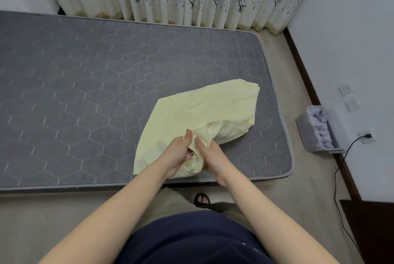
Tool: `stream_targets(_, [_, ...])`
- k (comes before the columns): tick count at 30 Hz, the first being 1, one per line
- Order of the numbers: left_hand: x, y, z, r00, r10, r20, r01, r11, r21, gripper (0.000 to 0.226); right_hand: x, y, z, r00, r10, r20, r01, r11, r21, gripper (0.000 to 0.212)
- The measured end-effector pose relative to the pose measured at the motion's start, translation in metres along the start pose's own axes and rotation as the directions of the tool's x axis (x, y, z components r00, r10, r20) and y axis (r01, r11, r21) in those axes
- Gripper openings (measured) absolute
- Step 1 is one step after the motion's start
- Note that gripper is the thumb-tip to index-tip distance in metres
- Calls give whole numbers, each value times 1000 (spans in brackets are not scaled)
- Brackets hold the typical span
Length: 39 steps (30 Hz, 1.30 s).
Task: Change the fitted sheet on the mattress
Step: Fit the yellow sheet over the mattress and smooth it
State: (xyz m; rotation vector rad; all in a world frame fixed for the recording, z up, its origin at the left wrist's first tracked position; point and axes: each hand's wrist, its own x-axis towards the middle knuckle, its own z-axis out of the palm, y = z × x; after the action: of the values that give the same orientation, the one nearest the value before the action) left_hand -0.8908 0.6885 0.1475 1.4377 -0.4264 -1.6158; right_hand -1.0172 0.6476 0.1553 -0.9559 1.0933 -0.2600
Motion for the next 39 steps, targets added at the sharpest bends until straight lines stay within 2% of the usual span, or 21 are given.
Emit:
stream_targets(4, [2, 3, -5, 998, -16, 62, 19, 998, -54, 60, 6, 5, 5, 958, -227, -176, 168, 939, -300, 23])
stream_targets(6, [2, 5, -10, 998, -12, 58, 16, 997, -69, 59, 7, 2, 1, 916, -328, -233, 187, 861, -474, 33])
stream_targets(9, [3, 6, -18, 997, -23, 74, 29, 997, -77, 54, 8, 2, -4, 917, -355, -184, 207, 815, -541, 42])
stream_targets(12, [3, 6, -22, 996, -31, 89, 36, 997, -63, 50, 7, 5, -2, 930, -359, -77, 279, 827, -489, 12])
stream_targets(14, [3, 4, -21, 994, -41, 106, 42, 999, -5, 50, 8, 9, 0, 924, -372, -86, 281, 815, -507, 15])
stream_targets(15, [3, 3, -20, 994, -44, 96, 43, 999, 6, 47, 8, 9, 0, 919, -379, -106, 277, 815, -509, 6])
stream_targets(17, [3, 3, -21, 999, -27, 27, 27, 999, -34, 41, 11, 10, -3, 900, -402, -167, 280, 829, -484, 31])
stream_targets(18, [4, 4, -24, 999, -25, -28, 23, 998, -65, 40, 12, 10, -6, 897, -391, -208, 267, 853, -449, 34])
stream_targets(20, [9, 2, -35, 987, -45, -152, 23, 989, -143, 42, 11, 4, -14, 896, -332, -295, 234, 918, -321, 31])
stream_targets(22, [13, -1, -53, 961, -73, -265, 17, 978, -209, 43, 14, -1, -24, 907, -163, -389, 174, 985, -6, 21])
stream_targets(24, [17, -4, -74, 912, -107, -396, -19, 954, -301, 45, 16, 1, -41, 904, -6, -426, 114, 967, 228, 15])
stream_targets(26, [15, -4, -103, 840, -134, -526, -79, 929, -363, 45, 16, 5, -61, 866, 81, -494, 103, 937, 334, 16])
stream_targets(30, [-8, -4, -187, 640, -283, -714, -166, 856, -489, 55, 3, 7, -120, 717, 234, -656, 141, 874, 465, 30])
stream_targets(32, [-30, -9, -224, 501, -312, -807, -233, 850, -473, 46, -7, 6, -154, 641, 215, -737, 135, 913, 385, 28])
stream_targets(33, [-43, -11, -239, 397, -306, -866, -252, 871, -423, 45, -13, 7, -168, 620, 184, -763, 77, 953, 293, 32])
stream_targets(34, [-52, -10, -251, 321, -320, -891, -270, 871, -410, 46, -17, 9, -180, 621, 151, -769, -19, 984, 178, 41])
stream_targets(35, [-58, -11, -259, 284, -340, -896, -280, 865, -417, 47, -21, 12, -187, 654, 122, -746, -118, 991, 58, 48])
stream_targets(36, [-60, -11, -262, 233, -352, -906, -233, 885, -404, 51, -23, 16, -190, 721, 116, -683, -204, 978, -49, 53])
stream_targets(37, [-60, -10, -263, 213, -354, -911, -153, 908, -389, 54, -23, 20, -192, 798, 171, -577, -296, 947, -129, 59])
stream_targets(38, [-57, -9, -256, 261, -360, -896, -81, 916, -392, 54, -21, 24, -191, 849, 284, -446, -408, 888, -211, 67])
stream_targets(39, [-54, -7, -246, 306, -359, -882, -41, 921, -389, 53, -19, 27, -183, 856, 401, -326, -501, 799, -331, 73])
